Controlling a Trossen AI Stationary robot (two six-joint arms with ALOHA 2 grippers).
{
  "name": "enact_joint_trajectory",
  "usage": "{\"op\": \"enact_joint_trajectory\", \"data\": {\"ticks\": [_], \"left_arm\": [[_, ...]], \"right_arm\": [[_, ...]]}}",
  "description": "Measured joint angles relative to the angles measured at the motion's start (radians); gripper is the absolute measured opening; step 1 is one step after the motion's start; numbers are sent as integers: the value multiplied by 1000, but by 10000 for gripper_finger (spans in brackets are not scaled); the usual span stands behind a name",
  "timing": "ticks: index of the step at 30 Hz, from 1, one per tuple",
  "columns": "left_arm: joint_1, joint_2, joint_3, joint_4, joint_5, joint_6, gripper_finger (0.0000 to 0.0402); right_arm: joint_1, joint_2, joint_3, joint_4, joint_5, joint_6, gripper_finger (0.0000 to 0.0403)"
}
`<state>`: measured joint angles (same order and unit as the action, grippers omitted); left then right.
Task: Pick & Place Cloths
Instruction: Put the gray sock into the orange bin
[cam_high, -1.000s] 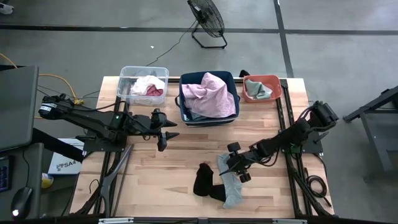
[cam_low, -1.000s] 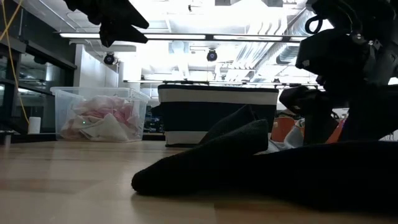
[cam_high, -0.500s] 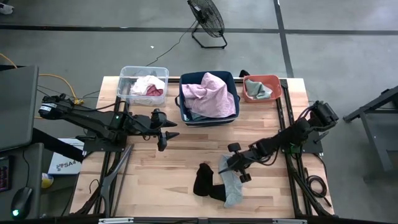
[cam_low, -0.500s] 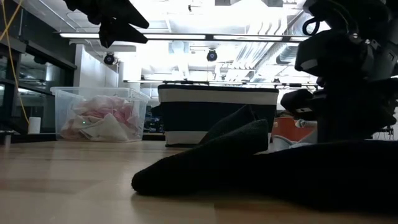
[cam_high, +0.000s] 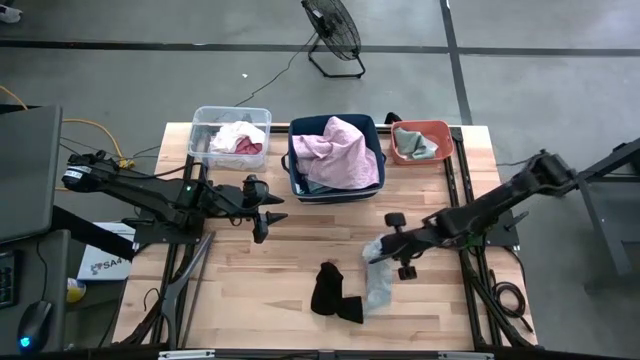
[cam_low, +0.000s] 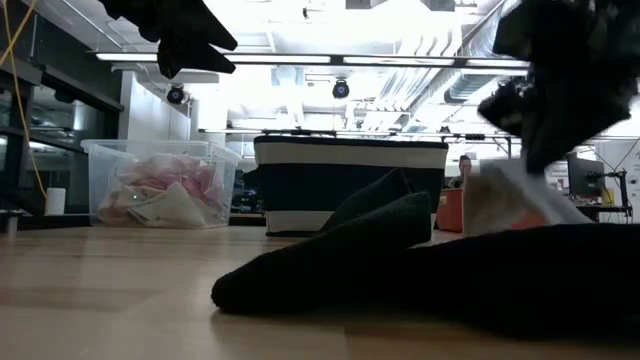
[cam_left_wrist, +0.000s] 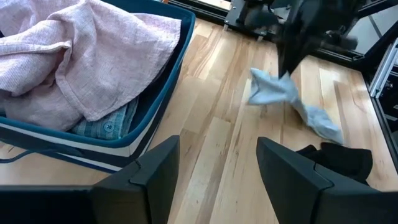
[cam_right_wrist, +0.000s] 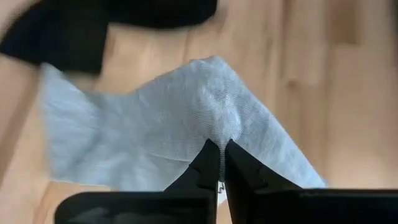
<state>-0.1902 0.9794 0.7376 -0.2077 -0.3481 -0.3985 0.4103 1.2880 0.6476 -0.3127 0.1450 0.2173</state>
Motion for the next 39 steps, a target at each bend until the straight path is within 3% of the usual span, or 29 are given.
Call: {"op": "enact_joint_trajectory", "data": {"ticks": [13, 26, 33, 39], "left_arm": [[0, 0, 0, 0, 0, 0, 207], [0, 0, 0, 1, 0, 0, 207], [0, 0, 0, 4, 0, 0, 207], [0, 0, 0, 5, -1, -4, 207]], "right_arm": [[0, -373, 0, -47, 239, -9, 3], [0, -566, 2, -41, 609, -88, 3], [0, -640, 2, 52, 899, -225, 3], [-5, -669, 2, 189, 1240, -487, 4]]}}
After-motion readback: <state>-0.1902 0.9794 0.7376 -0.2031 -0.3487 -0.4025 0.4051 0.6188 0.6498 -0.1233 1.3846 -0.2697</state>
